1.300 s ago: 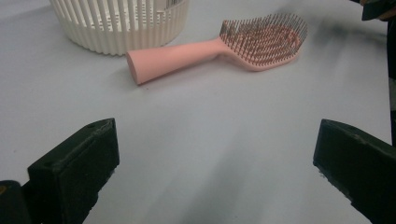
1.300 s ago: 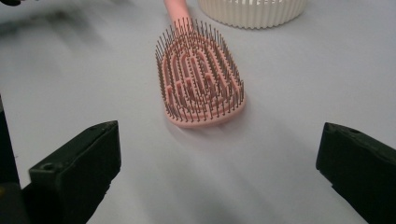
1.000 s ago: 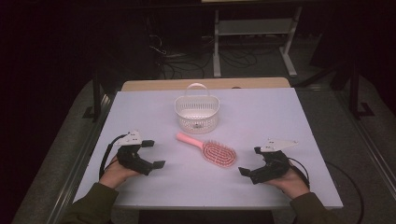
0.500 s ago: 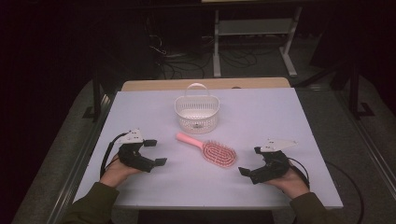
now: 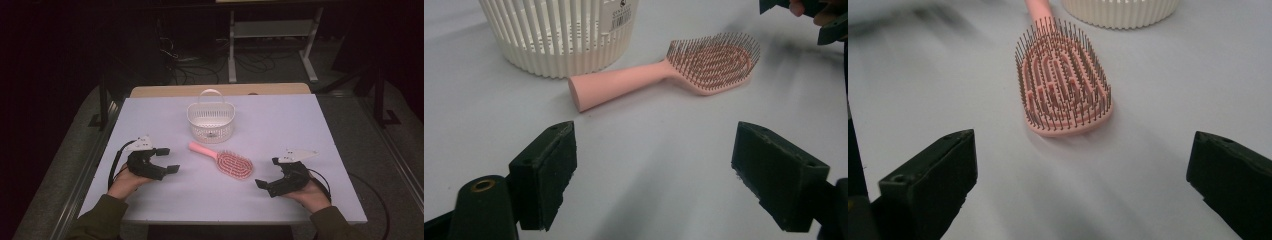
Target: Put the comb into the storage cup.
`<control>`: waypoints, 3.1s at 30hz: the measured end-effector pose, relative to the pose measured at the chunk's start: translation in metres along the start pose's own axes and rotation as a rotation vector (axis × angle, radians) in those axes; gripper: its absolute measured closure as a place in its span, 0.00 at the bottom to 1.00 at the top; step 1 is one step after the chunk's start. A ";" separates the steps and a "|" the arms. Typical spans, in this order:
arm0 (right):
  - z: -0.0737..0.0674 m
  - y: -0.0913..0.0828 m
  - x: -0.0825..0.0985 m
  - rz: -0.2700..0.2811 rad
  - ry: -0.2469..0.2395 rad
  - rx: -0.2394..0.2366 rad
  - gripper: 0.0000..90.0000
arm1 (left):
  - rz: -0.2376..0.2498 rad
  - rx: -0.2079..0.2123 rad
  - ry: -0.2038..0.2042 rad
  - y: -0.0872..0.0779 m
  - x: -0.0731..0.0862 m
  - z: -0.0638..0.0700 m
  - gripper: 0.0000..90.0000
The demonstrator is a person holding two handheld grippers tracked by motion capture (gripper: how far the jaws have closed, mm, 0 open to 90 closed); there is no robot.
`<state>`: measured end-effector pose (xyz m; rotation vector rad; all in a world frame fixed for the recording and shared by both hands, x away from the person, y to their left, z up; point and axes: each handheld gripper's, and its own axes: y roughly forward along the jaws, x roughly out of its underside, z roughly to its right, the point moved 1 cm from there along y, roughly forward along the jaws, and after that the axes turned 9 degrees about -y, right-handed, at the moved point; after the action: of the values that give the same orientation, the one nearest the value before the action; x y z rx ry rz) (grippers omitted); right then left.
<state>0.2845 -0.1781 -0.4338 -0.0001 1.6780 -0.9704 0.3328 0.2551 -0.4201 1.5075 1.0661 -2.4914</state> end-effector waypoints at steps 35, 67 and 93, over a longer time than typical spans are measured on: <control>0.001 0.001 0.000 -0.001 0.006 -0.004 0.00 | 0.006 -0.031 -0.001 0.015 -0.023 -0.004 0.70; 0.001 0.002 0.000 -0.004 0.008 -0.007 0.00 | 0.007 -0.046 0.005 0.030 -0.044 -0.005 1.00; 0.002 0.001 0.000 -0.001 0.018 -0.007 0.00 | -0.030 -0.057 0.048 0.062 -0.057 -0.015 1.00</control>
<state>0.2865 -0.1784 -0.4348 0.0030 1.6978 -0.9671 0.3973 0.1993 -0.4128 1.5550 1.1653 -2.4337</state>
